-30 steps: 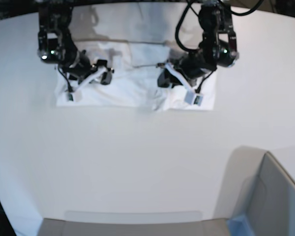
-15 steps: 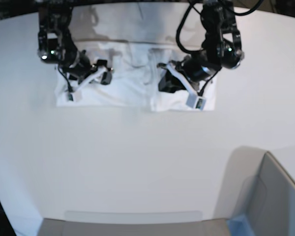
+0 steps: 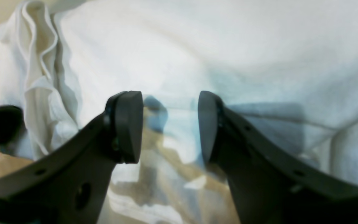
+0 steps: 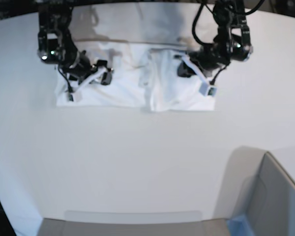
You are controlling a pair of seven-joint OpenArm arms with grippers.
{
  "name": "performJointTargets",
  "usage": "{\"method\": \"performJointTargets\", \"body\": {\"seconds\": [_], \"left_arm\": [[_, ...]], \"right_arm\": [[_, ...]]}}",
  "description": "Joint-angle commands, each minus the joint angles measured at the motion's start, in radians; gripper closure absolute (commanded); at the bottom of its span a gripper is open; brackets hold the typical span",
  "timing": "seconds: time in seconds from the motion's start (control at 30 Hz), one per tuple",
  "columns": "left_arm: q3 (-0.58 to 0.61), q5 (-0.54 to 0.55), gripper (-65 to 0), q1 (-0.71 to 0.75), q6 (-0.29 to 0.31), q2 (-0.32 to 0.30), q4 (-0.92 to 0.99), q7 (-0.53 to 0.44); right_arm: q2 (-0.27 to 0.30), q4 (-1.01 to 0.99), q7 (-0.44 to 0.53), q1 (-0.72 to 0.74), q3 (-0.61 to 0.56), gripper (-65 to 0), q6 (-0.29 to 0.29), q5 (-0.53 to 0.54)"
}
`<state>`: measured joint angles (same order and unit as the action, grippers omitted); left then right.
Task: Layout the t-shirt on the table in an organized manner, then fold the t-shirt properly
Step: 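Lower the folded end onto the strip with the left gripper, pressing flat, then fold the strip end at the right gripper toward the middle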
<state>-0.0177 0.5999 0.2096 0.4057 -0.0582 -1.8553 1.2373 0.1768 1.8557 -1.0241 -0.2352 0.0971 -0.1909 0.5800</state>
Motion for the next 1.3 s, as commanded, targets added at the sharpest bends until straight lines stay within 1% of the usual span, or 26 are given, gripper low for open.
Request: {"method": "performJointTargets", "body": {"seconds": [0.0, 0.1, 0.43, 0.5, 0.57, 0.63, 0.67, 0.73, 0.77, 0.83, 0.9, 0.93, 1.03, 1.13, 1.27], "left_arm": [[0.034, 0.021, -4.8, -0.012, 0.005, -0.001, 0.003, -0.018], [0.098, 0.021, -4.8, -0.02, 0.005, -0.002, 0.076, -0.024], [0.097, 0.021, -4.8, -0.025, 0.005, -0.004, 0.087, -0.024], [0.097, 0.021, -4.8, -0.025, 0.005, -0.004, 0.087, -0.024], [0.097, 0.021, -4.8, -0.025, 0.005, -0.004, 0.087, -0.024], [0.097, 0.021, -4.8, -0.025, 0.005, -0.004, 0.087, -0.024], [0.097, 0.021, -4.8, -0.025, 0.005, -0.004, 0.087, -0.024], [0.097, 0.021, -4.8, -0.025, 0.005, -0.004, 0.088, -0.024], [0.097, 0.021, -4.8, -0.025, 0.005, -0.004, 0.088, -0.024], [0.097, 0.021, -4.8, -0.025, 0.005, -0.004, 0.088, -0.024], [0.097, 0.021, -4.8, -0.025, 0.005, -0.004, 0.088, -0.024], [0.097, 0.021, -4.8, -0.025, 0.005, -0.004, 0.088, -0.024], [0.097, 0.021, -4.8, -0.025, 0.005, -0.001, 0.09, -0.024], [0.097, 0.021, -4.8, -0.025, 0.005, 0.001, 0.09, -0.024], [0.097, 0.021, -4.8, -0.025, 0.005, -0.001, 0.09, -0.024]], "right_arm": [[0.007, 0.015, 0.017, 0.013, 0.003, -29.1, 0.005, 0.011], [0.007, 0.026, 0.017, 0.013, 0.005, -29.1, 0.005, 0.011], [0.007, 0.198, 0.018, 0.024, 0.023, -29.1, 0.005, 0.013], [0.007, 0.201, 0.018, 0.027, 0.072, -29.1, 0.005, 0.031], [0.007, 0.198, 0.018, 0.021, 0.151, -29.1, 0.006, 0.094], [0.011, 0.198, 0.012, 0.017, 0.249, -29.1, 0.011, 0.182], [0.014, 0.197, 0.011, 0.007, 0.296, -29.1, 0.031, 0.228], [0.046, 0.197, 0.008, -0.014, 0.396, -29.2, 0.101, 0.32], [0.063, 0.193, 0.0, -0.023, 0.418, -29.2, 0.124, 0.352], [0.103, 0.193, -0.061, -0.04, 0.455, -29.3, 0.173, 0.404], [0.125, 0.193, -0.115, -0.053, 0.485, -29.3, 0.216, 0.43], [0.128, 0.193, -0.135, -0.059, 0.507, -29.3, 0.25, 0.443], [0.103, 0.161, -0.17, -0.079, 0.58, -29.1, 0.318, 0.456], [0.102, 0.049, -0.198, -0.079, 0.608, -29.1, 0.357, 0.453], [0.123, -0.083, -0.2, -0.079, 0.608, -29.1, 0.402, 0.453]]}}
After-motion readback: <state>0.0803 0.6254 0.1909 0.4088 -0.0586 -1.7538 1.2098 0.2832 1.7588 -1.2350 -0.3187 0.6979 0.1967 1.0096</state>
